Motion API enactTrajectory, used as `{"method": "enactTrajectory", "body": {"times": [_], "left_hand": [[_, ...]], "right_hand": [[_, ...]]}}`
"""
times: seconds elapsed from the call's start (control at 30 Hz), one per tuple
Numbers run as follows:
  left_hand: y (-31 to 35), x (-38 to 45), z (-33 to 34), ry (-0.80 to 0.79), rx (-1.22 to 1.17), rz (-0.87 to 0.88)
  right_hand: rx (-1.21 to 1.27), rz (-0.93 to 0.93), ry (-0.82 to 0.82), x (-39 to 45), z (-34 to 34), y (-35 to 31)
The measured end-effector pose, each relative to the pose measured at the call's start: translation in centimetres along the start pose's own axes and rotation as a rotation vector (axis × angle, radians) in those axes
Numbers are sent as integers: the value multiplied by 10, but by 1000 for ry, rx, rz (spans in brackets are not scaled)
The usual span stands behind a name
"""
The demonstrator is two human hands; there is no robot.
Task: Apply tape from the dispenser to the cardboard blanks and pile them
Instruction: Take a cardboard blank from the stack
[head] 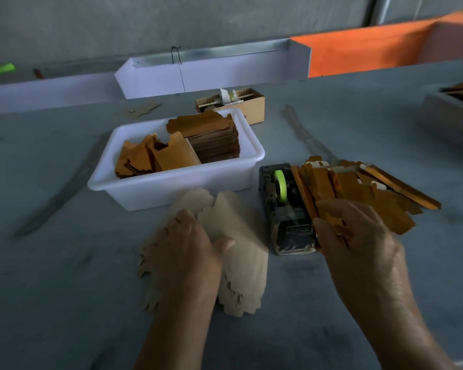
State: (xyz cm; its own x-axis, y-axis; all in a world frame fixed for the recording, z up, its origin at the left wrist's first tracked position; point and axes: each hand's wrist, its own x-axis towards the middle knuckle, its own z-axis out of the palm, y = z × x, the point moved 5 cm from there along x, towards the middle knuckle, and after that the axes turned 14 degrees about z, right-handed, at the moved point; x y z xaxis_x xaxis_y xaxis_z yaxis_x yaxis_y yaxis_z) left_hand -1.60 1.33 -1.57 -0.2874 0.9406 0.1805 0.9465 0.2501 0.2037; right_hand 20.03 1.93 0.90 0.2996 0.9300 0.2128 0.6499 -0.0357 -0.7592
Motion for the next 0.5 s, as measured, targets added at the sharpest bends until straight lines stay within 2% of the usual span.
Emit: {"method": "enactTrajectory", "body": {"times": [0.23, 0.33, 0.4, 0.5], "left_hand": [[-13, 3, -4, 150, -278, -13], [-19, -5, -12, 195, -352, 48], [-24, -12, -15, 198, -631, -32], [-13, -25, -11, 5, -1309, -183]], "right_hand": [[8, -13, -21, -4, 2, 0], [20, -10, -7, -8, 3, -1], [61, -11, -13, -11, 5, -4], [208, 38, -106, -16, 13, -9]]}}
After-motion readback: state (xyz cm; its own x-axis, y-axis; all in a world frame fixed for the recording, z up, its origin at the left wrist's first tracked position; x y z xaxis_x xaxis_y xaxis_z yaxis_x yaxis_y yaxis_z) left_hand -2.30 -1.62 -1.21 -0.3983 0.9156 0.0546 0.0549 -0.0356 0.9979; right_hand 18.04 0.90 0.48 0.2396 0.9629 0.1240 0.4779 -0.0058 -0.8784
